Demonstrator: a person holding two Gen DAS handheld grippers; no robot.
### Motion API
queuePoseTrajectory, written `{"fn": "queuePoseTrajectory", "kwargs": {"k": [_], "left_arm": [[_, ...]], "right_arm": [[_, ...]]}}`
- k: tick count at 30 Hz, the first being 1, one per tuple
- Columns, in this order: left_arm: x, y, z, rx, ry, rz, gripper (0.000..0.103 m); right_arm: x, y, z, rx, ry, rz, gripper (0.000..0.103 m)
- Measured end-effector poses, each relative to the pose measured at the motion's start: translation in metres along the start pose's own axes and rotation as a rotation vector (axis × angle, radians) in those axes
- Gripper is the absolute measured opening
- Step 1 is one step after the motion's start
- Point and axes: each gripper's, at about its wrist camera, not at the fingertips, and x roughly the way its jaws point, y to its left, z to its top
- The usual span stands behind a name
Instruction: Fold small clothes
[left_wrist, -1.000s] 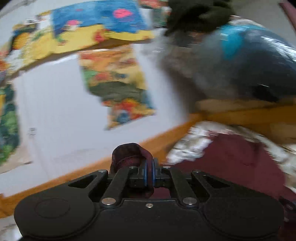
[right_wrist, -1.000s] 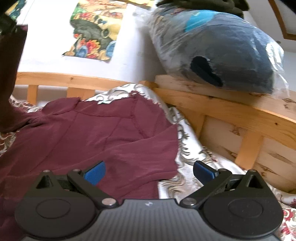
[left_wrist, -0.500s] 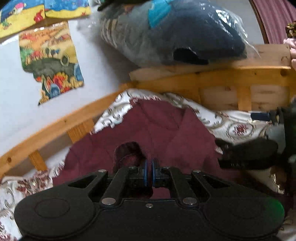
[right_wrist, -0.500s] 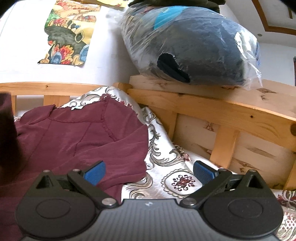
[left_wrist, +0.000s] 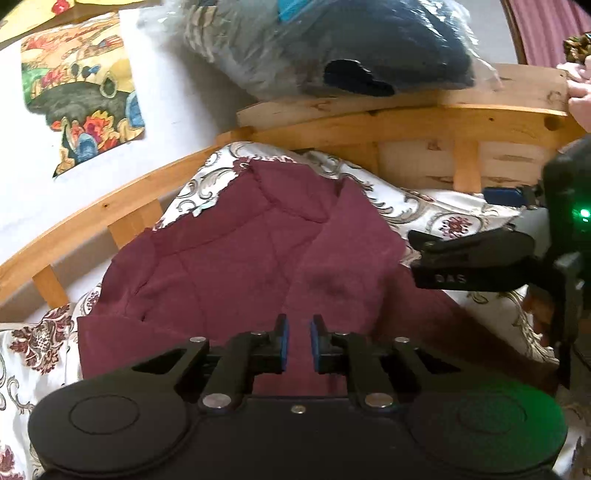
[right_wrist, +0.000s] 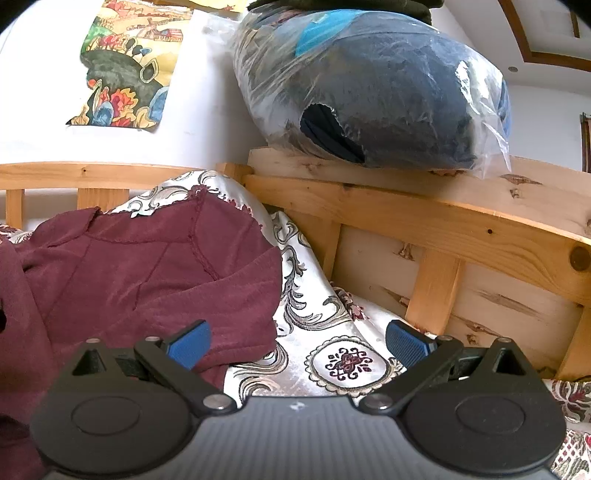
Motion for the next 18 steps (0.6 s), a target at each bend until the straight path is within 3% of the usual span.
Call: {"fn": "queuePoseTrajectory", "kwargs": {"k": [3,5,7,13,18], "left_arm": [[-0.005,0.001,-0.001,-0.019,0.006,-0.008,0.031],[-0.008,0.006,-0.003,-0.038,0.013,0.017,0.058],[-0.012,0.015,-0.006,-0.062,0.022,0.061,0.072],[-0.005,0.063,-0.022,-0.155,0.125,0.272,0.088],[0.014,0.117,-0.037,-0.236,0.187,0.442,0.094]], "right_arm": [[0.001,0.001,-0.001,-0.006,0.008,0.003,0.103],[0.002,0.002,-0.002,-0.007,0.014,0.007,0.103],[0.002,0.004,-0.002,-0.007,0.019,0.024,0.103],[-0.004,0.016,-0.001,-0.004,0.032,0.183,0.103],[-0.007,0.028,0.001,0.078,0.093,0.401,0.103]]}}
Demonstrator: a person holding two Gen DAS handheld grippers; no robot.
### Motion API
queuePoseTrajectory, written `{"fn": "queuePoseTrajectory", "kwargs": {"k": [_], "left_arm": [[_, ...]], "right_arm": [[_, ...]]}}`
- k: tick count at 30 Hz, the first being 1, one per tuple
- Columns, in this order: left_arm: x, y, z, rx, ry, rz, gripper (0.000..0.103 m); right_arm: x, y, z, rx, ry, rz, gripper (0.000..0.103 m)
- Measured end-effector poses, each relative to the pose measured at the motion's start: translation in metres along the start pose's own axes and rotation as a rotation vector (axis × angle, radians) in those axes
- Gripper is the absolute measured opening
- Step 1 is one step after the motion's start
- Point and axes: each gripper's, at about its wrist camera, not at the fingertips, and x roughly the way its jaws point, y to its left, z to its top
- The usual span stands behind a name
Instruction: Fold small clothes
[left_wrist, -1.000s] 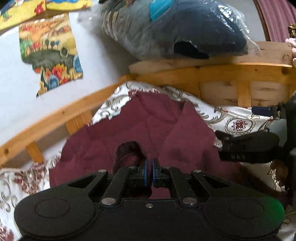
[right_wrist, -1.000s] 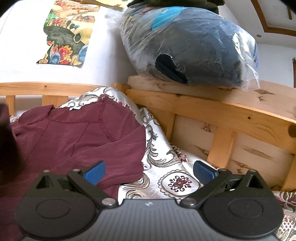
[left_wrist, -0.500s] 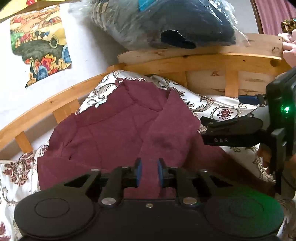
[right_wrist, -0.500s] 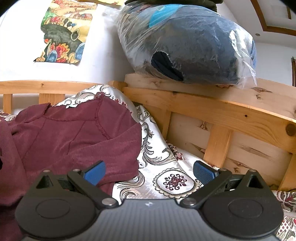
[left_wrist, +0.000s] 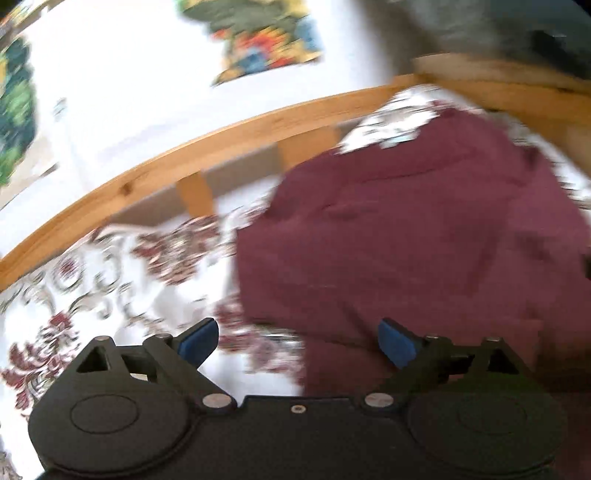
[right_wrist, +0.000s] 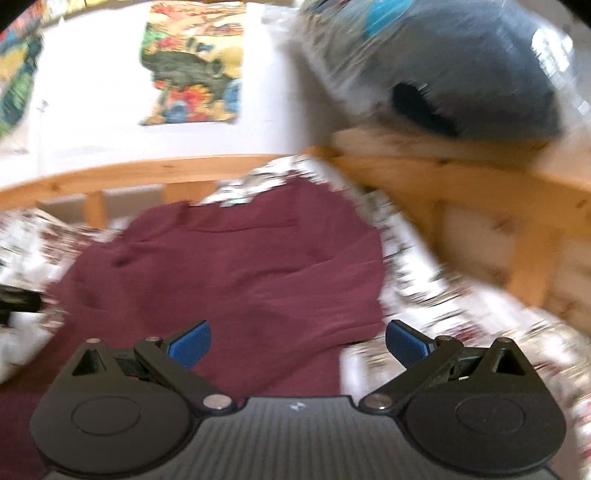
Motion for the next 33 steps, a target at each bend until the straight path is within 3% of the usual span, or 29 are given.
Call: {"fn": "queuePoseTrajectory", "kwargs": {"k": [3,5,12,14,17,24,30,33], "left_arm": [[0.029,0.021,0.004,-0.053,0.047,0.065,0.094],[0.046,0.034,0.006,-0.096,0.074,0.088,0.094],[0.079,0.048,0.008,-0.162,0.109,0.012,0.094],[0.084,0.043,0.006,-0.138,0.119,0.004,0.094],[0.093,0.04,0.002,-0.132,0.153,0.0,0.093],[0.103,0.038,0.002,-0.126,0.184,-0.003,0.093],[0.102,0.03,0.001,-0.087,0.183,0.001,0.093],[0.095,0.03,0.0,-0.083,0.165,-0.009,0.091]], "right_arm": [[0.011,0.012,-0.001,0.012,0.045,0.096,0.094],[0.02,0.024,-0.004,-0.019,0.069,0.121,0.082],[0.04,0.057,-0.019,-0.139,0.179,0.181,0.056],[0.043,0.061,-0.022,-0.16,0.208,0.184,0.03],[0.041,0.063,-0.024,-0.171,0.205,0.175,0.009],[0.014,0.042,0.0,-0.095,0.085,0.114,0.008],[0.03,0.037,-0.01,-0.09,0.165,0.088,0.009],[0.033,0.035,-0.013,-0.082,0.171,0.06,0.027]]}}
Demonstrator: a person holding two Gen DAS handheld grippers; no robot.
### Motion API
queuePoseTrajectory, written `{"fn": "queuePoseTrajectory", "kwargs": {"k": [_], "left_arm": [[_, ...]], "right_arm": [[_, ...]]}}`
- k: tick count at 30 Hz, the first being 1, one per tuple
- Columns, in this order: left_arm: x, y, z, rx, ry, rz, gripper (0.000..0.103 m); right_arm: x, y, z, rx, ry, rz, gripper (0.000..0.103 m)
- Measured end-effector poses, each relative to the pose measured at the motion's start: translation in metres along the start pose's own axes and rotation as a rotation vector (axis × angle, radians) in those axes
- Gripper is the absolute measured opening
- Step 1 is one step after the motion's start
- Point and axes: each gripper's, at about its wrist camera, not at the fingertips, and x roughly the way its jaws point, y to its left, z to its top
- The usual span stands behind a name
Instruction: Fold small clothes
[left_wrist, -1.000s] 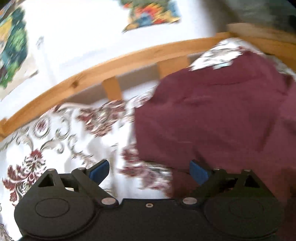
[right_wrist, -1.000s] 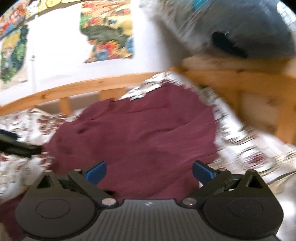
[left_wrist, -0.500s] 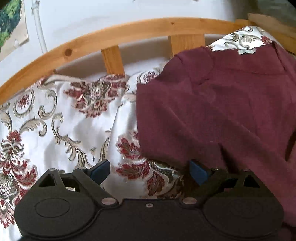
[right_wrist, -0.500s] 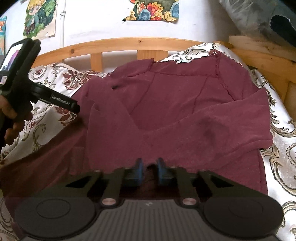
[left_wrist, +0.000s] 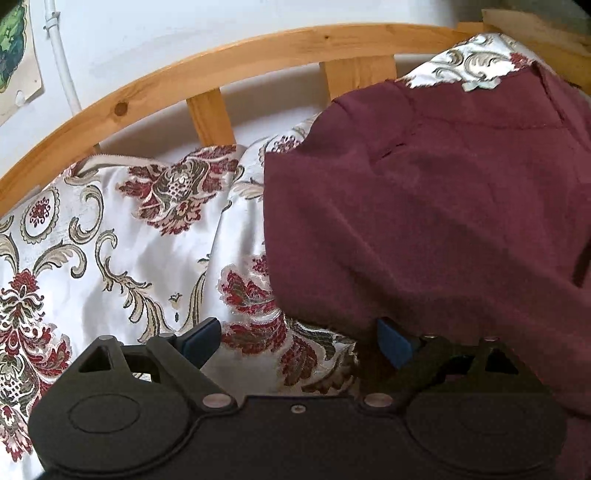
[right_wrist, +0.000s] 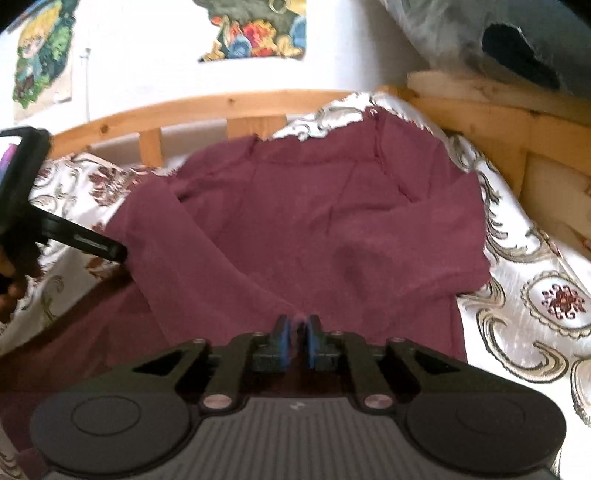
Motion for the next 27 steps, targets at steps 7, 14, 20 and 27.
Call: {"fn": "queuePoseTrajectory", "kwargs": {"k": [7,14,20,27], "left_arm": [[-0.007,0.007,0.0,-0.063,-0.027,-0.062,0.091],[0.016,0.009,0.0,-0.074,0.055,-0.145,0.093],[0.022,0.019,-0.002,-0.102,0.065,-0.199,0.095],[0.024,0.023,-0.004,-0.093,0.053,-0.222,0.095]], "right_arm": [[-0.009,0.0,0.0,-0.097,-0.078,0.008,0.056],[0.002,0.004,0.022,-0.116,-0.077,0.038,0.056],[0.063,0.029,0.069,-0.241,0.01,0.202,0.054],[0.117,0.076,0.078,-0.405,0.107,0.3,0.032]]}}
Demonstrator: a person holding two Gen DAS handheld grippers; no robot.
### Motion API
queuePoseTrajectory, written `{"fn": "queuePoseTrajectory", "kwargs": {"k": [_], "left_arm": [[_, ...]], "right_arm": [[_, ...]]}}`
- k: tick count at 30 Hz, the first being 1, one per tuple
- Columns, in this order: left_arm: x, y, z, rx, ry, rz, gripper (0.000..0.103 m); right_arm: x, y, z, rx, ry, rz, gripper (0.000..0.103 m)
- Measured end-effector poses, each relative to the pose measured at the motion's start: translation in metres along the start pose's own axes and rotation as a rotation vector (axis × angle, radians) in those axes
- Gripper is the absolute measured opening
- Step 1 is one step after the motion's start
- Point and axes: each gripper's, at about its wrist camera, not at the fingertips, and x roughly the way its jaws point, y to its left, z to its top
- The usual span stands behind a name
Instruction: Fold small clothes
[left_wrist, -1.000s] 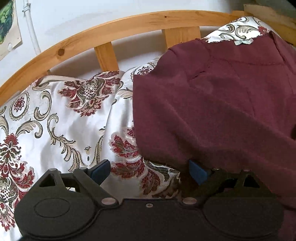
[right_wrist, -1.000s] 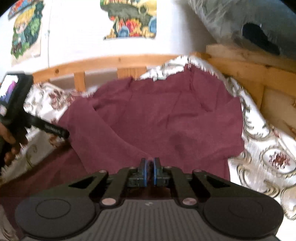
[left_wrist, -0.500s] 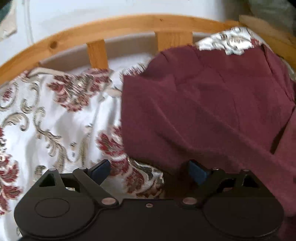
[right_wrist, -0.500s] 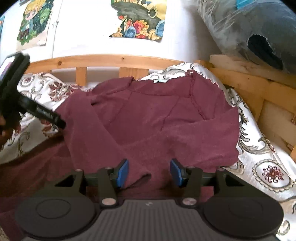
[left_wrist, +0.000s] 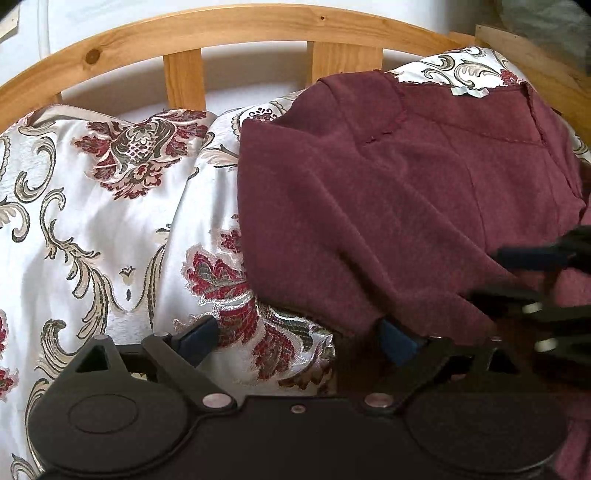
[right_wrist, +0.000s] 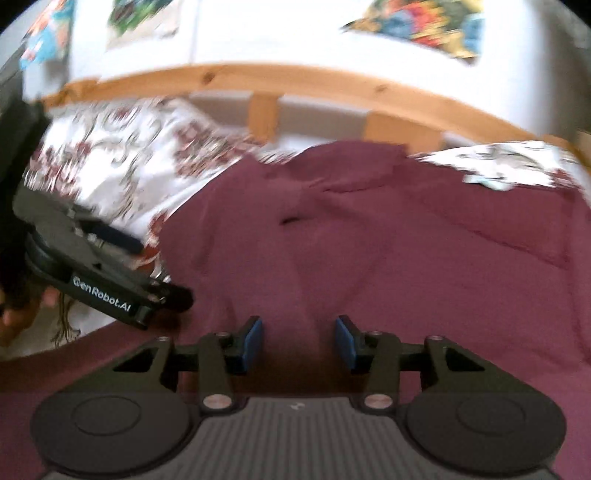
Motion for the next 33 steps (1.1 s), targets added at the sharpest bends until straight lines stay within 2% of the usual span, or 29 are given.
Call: {"fn": "queuePoseTrajectory", "kwargs": {"k": [3,5,6,9,12,15,17,20,23,24,27,29,30,33], "left_arm": [[0.001,0.001,0.0,0.004,0.007,0.002,0.095],[0.002,0.001,0.0,0.004,0.007,0.004,0.095],[0.003,0.001,0.0,0.002,0.008,0.005,0.096],[0.005,-0.001,0.0,0.004,0.009,0.013,0.096],[0.006,-0.003,-0.001,0.022,0.013,0.027,0.097],[0.003,-0.003,-0.001,0.034,0.002,0.025,0.098],[-0.002,-0.003,-0.003,0.055,-0.019,0.022,0.101],[-0.014,-0.006,-0.006,0.085,-0.031,0.017,0.101],[-0.039,-0.01,-0.012,0.107,-0.084,0.004,0.102],[-0.049,-0.012,-0.015,0.099,-0.108,0.004,0.102],[-0.085,-0.014,-0.031,0.014,-0.193,-0.042,0.102],[-0.106,-0.018,-0.042,-0.028,-0.224,-0.084,0.102],[-0.115,-0.021,-0.048,-0.038,-0.233,-0.096,0.102],[-0.14,-0.036,-0.07,0.026,-0.239,-0.147,0.102]], "right_arm": [[0.001,0.01,0.002,-0.03,-0.021,-0.047,0.005],[-0.005,0.008,0.005,-0.008,-0.066,-0.121,0.004],[-0.009,0.003,0.006,0.03,-0.081,-0.13,0.004],[-0.01,-0.005,0.005,0.057,-0.076,-0.191,0.004],[-0.004,-0.012,0.0,0.105,-0.047,-0.175,0.005],[-0.011,-0.015,-0.004,0.126,-0.049,-0.169,0.019],[-0.022,-0.014,-0.007,0.129,-0.047,-0.195,0.041],[-0.053,-0.012,-0.019,0.154,-0.067,-0.184,0.058],[-0.092,-0.004,-0.035,0.121,-0.07,-0.203,0.068],[-0.105,-0.002,-0.039,0.117,-0.065,-0.206,0.069],[-0.144,0.01,-0.055,0.112,-0.04,-0.225,0.077],[-0.171,0.02,-0.066,0.108,-0.029,-0.227,0.09],[-0.183,0.026,-0.072,0.106,-0.026,-0.228,0.093],[-0.208,0.042,-0.089,0.094,0.012,-0.232,0.1]]}}
